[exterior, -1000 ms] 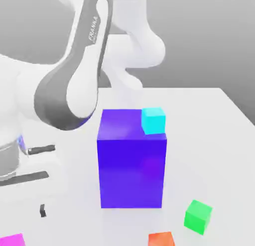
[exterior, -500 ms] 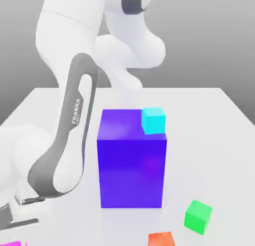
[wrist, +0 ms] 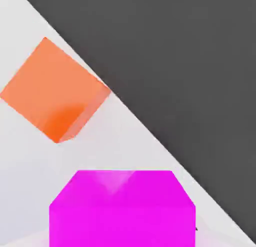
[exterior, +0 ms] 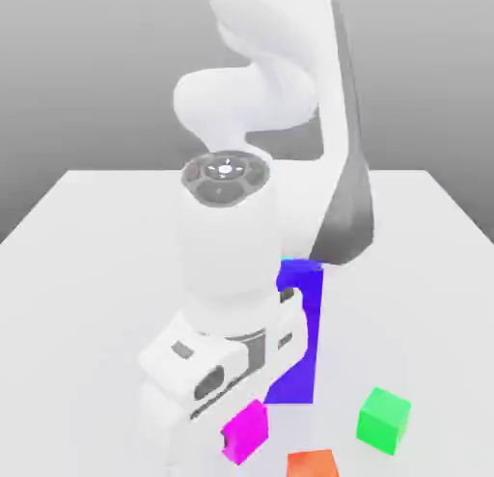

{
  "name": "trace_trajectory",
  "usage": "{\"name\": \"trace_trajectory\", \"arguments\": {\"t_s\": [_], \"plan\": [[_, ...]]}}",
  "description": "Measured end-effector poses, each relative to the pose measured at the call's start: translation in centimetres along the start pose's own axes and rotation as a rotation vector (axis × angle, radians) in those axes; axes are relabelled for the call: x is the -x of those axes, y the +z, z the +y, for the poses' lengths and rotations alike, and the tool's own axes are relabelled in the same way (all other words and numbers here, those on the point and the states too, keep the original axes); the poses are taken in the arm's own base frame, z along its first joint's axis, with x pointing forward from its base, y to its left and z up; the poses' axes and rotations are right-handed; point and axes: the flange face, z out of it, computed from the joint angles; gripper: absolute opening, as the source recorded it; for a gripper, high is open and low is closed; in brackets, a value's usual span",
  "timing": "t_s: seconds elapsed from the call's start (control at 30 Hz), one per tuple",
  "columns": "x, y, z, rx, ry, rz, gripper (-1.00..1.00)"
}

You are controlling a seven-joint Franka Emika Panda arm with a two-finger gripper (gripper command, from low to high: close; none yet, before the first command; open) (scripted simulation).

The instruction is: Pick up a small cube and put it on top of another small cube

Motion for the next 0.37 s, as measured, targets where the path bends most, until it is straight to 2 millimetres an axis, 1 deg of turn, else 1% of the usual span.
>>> {"name": "trace_trajectory", "arguments": {"t_s": [0.07, 0.1, 0.13, 0.17, 0.23, 0.27, 0.37], "plan": [[1.3, -0.7, -5.5, 0.008, -0.149, 0.008, -1.0], [2.0, -0.5, -8.2, 0.012, -0.225, 0.013, -1.0], [2.5, 0.2, -10.4, 0.017, -0.286, 0.019, -1.0], [2.8, 1.2, -11.5, 0.019, -0.317, 0.021, -1.0], [3.1, 3.6, -12.3, 0.021, -0.34, 0.023, -1.0], [3.2, 4.5, -12.3, 0.022, -0.344, 0.023, 1.0], [3.2, 4.5, -12.3, 0.022, -0.344, 0.023, 1.0]]}}
